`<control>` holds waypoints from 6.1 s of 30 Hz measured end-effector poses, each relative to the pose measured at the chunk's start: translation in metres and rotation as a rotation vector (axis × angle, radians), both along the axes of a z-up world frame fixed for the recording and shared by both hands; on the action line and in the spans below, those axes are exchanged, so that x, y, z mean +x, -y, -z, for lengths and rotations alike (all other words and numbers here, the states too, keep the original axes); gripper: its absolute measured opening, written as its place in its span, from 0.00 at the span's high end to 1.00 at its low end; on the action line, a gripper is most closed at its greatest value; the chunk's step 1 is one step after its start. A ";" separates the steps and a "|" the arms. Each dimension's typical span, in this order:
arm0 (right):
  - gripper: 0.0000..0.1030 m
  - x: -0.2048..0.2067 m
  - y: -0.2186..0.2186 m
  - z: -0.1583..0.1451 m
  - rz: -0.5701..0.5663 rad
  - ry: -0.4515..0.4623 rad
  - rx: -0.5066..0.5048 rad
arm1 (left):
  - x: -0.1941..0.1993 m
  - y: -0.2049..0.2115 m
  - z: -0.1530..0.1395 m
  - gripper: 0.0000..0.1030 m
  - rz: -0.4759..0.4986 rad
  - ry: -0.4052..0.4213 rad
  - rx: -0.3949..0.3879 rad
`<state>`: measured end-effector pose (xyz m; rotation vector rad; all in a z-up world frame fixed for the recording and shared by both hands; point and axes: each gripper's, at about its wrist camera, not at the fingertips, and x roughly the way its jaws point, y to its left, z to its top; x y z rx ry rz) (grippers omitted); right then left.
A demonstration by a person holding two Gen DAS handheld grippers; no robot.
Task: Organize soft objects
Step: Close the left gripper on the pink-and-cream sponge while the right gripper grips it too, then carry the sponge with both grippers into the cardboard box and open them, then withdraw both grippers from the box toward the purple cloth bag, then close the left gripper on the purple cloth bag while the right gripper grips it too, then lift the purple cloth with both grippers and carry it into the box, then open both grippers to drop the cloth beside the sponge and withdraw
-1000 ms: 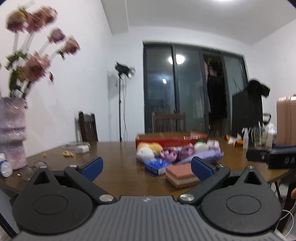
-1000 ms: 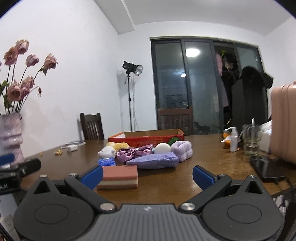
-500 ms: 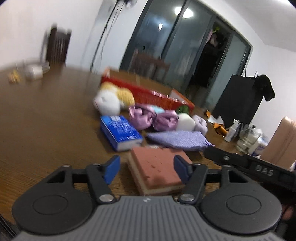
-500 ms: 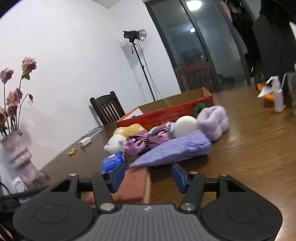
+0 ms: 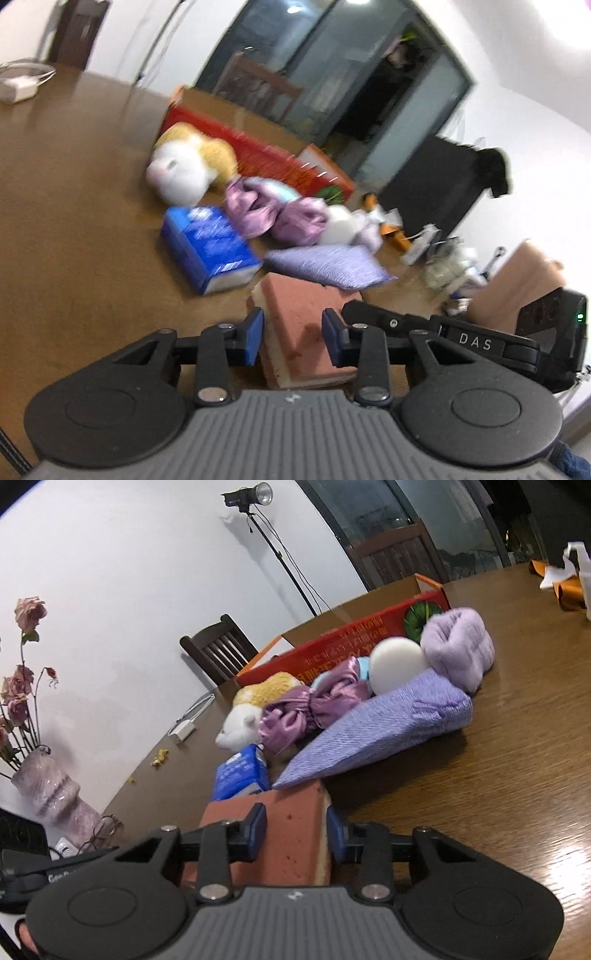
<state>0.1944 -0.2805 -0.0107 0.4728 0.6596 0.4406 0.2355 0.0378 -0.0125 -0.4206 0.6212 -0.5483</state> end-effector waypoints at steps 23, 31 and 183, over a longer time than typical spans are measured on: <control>0.66 0.329 -0.010 -0.109 -0.016 0.058 0.072 | 0.298 -0.004 -0.114 0.66 -0.167 0.073 -0.007; 0.67 0.478 -0.037 -0.037 -0.011 -0.213 0.056 | 0.415 0.009 -0.067 0.59 -0.260 -0.135 0.228; 0.85 0.418 0.029 -0.101 0.135 0.040 -0.533 | 0.409 0.147 -0.091 0.50 0.031 -0.062 0.285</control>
